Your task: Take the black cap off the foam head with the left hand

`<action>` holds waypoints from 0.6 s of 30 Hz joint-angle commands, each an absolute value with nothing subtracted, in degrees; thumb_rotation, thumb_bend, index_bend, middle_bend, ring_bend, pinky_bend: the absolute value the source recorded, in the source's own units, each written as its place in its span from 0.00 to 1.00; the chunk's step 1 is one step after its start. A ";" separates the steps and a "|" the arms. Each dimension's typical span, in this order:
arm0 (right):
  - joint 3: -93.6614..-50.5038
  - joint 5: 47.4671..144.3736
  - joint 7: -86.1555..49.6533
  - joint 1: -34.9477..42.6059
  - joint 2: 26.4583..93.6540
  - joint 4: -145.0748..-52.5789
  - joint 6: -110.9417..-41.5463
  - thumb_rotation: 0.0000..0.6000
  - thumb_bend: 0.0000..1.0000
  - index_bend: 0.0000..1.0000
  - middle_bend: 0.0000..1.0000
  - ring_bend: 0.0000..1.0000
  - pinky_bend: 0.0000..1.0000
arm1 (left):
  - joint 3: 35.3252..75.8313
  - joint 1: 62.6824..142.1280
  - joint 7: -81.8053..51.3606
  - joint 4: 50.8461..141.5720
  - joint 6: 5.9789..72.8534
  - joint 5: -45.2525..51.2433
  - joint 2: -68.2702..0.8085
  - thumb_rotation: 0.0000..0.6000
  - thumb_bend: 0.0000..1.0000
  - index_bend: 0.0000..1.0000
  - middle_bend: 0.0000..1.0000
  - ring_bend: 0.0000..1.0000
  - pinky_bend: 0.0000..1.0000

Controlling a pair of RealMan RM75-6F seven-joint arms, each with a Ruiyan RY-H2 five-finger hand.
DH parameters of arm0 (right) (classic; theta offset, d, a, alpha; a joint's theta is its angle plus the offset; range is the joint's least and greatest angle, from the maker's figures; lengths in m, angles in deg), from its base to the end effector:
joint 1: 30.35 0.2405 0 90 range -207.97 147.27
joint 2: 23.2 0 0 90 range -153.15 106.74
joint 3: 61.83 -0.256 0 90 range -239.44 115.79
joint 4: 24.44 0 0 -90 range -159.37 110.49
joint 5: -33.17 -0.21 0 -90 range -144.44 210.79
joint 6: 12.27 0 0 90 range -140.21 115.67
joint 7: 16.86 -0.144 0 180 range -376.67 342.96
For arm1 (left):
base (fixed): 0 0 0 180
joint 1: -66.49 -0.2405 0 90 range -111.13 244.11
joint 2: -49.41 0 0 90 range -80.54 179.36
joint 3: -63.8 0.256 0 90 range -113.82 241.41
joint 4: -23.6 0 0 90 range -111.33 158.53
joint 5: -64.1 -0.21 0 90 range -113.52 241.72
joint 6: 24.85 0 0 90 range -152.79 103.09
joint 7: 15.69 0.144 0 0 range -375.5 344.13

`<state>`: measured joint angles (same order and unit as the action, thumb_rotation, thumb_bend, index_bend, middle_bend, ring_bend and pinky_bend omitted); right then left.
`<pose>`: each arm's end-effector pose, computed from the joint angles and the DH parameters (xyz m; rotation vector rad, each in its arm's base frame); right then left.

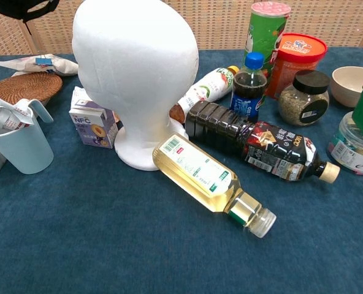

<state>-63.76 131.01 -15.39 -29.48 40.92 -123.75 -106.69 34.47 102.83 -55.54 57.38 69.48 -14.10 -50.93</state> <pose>-0.2639 -0.1527 0.1604 1.3925 -0.8258 1.1372 -0.2484 0.3873 0.1556 -0.8594 -0.5511 -1.8208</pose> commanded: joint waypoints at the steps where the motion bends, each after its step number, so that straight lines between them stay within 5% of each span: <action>1: -63.59 131.05 -15.17 -29.40 40.97 -123.81 -106.36 1.00 0.22 0.09 0.00 0.01 0.00 | 36.40 103.44 -57.77 51.66 65.32 -12.85 -53.82 1.00 0.53 0.73 0.57 0.38 0.50; 6: -63.63 131.11 -15.48 -29.47 40.80 -123.94 -106.62 1.00 0.22 0.09 0.00 0.01 0.00 | 41.31 102.04 -57.94 48.89 63.45 -15.43 -54.56 1.00 0.49 0.73 0.56 0.38 0.49; 10: -63.66 131.09 -16.14 -29.50 40.49 -124.01 -106.78 1.00 0.22 0.09 0.00 0.01 0.00 | 45.12 100.15 -58.43 50.29 62.61 -17.75 -52.87 1.00 0.41 0.68 0.44 0.25 0.39; 15: -63.63 131.17 -16.82 -29.55 40.17 -124.06 -106.96 1.00 0.22 0.09 0.00 0.01 0.00 | 50.03 97.19 -56.14 58.54 58.98 -20.24 -46.48 1.00 0.24 0.42 0.18 0.03 0.19; 18: -63.58 131.31 -17.01 -29.58 40.05 -124.14 -107.06 1.00 0.22 0.09 0.00 0.01 0.00 | 54.10 94.75 -52.97 70.01 56.05 -22.32 -38.21 1.00 0.12 0.20 0.03 0.00 0.10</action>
